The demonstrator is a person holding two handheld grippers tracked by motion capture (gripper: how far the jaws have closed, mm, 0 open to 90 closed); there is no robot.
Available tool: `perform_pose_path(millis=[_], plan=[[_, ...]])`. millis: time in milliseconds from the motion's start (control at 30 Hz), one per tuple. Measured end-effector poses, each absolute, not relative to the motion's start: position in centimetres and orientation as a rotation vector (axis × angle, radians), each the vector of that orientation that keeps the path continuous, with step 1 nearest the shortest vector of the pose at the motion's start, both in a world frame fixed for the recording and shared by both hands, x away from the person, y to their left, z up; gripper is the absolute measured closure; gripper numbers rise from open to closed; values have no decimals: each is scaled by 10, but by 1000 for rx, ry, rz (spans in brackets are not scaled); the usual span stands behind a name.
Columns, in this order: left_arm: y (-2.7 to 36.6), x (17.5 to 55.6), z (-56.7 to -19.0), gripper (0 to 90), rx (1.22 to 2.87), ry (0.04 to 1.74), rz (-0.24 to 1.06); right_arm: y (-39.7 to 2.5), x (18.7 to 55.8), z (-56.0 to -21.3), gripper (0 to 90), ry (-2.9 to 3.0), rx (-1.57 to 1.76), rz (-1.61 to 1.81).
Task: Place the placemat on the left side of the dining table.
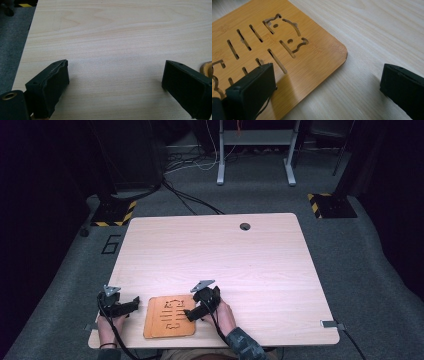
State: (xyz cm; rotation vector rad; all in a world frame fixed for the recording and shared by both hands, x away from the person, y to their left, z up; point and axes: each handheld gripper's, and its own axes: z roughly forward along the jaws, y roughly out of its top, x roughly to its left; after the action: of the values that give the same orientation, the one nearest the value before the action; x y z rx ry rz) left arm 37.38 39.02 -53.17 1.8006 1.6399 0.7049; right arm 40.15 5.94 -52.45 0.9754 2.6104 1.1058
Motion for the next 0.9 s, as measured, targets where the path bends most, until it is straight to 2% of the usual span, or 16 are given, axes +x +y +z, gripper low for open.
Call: perform_pose_path(millis=[333, 467, 633, 900], plan=[[390, 374, -532, 63, 1799, 1645, 709, 46, 398, -526, 0, 2572, 980, 1086], [390, 376, -531, 27, 1822, 1636, 692, 46, 397, -526, 0, 2569, 987, 1088], [383, 375, -520, 6, 1828, 1636, 636, 45, 398, -527, 0, 2563, 968, 1095], [358, 367, -503, 0, 1872, 1547, 561, 45, 397, -527, 0, 2557, 973, 1100]])
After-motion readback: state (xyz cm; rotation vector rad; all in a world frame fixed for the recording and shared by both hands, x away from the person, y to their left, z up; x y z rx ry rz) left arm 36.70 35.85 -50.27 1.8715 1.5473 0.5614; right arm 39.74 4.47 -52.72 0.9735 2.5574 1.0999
